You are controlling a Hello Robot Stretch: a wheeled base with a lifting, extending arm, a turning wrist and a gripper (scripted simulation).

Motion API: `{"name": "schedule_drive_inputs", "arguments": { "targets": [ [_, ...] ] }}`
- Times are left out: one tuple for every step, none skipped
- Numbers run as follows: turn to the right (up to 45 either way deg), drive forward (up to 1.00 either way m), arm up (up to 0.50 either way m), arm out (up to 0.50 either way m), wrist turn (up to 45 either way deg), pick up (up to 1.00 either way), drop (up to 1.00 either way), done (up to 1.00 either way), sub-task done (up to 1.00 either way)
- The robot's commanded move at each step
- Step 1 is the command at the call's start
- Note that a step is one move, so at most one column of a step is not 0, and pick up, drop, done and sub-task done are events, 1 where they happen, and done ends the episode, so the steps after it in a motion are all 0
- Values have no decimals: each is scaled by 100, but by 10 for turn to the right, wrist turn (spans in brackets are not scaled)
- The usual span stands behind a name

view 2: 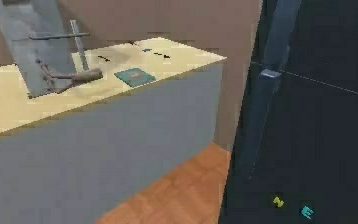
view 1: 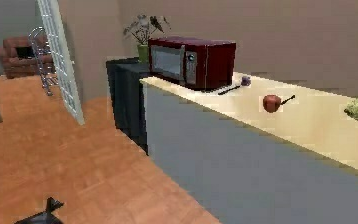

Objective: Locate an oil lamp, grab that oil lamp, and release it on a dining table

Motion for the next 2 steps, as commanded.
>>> {"name": "schedule_drive_inputs", "arguments": {
  "targets": [
    [0, 70, 0, 0, 0, 0, 0, 0, 0],
    [-420, 0, 0, 0, 0, 0, 0, 0, 0]
  ]
}}
